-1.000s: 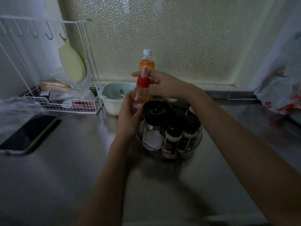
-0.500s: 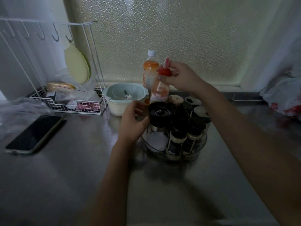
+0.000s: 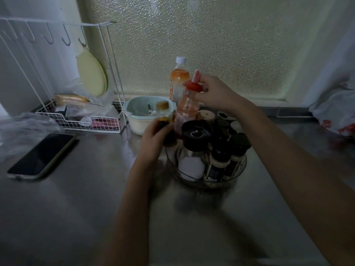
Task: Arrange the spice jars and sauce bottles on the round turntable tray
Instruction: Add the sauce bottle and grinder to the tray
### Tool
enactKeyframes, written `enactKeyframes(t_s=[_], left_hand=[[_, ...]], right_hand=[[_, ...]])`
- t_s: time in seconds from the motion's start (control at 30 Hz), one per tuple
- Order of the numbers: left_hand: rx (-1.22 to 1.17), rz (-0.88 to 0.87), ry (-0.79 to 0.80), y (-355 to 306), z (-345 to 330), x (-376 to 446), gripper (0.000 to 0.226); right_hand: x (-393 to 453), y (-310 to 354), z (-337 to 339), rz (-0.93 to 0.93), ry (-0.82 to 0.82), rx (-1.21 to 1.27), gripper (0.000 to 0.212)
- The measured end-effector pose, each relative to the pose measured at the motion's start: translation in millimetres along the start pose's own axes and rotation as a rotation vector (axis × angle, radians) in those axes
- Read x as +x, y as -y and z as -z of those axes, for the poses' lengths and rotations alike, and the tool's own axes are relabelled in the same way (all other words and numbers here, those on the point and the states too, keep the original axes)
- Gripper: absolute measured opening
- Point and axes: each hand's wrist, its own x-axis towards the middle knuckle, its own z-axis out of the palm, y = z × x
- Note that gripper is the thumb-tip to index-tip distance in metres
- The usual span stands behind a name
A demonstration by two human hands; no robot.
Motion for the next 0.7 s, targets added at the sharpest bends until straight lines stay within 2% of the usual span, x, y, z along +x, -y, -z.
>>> enactKeyframes(t_s=[0.07, 0.2, 0.37, 0.47, 0.6, 0.7], left_hand=[[-0.048, 0.012, -0.09, -1, 3, 0, 0.016], [-0.054, 0.065, -0.093, 6, -6, -1, 0.018], [-0.02, 0.058, -0.007, 5, -15, -3, 0.029], [0.128, -0.009, 0.023, 7, -15, -3, 0.035], [0.272, -0.051, 0.003, 12, -14, 0, 0.032], [0.325, -0.055, -0.005, 19, -14, 1, 0.036]], right_hand=[[-3, 2, -1, -0.01, 0.082, -0.037, 0.025], [-12, 1, -8, -0.038, 0.254, -0.134, 0.031], [-18, -3, -4, -0.064, 0.224, -0.051, 0.033], [-21, -3, -9, -0.052, 0.184, -0.02, 0.034], [-21, -3, -5, -0.082, 0.186, -0.131, 0.035], [-35, -5, 15, -0.152, 0.021, -0.091, 0.043]])
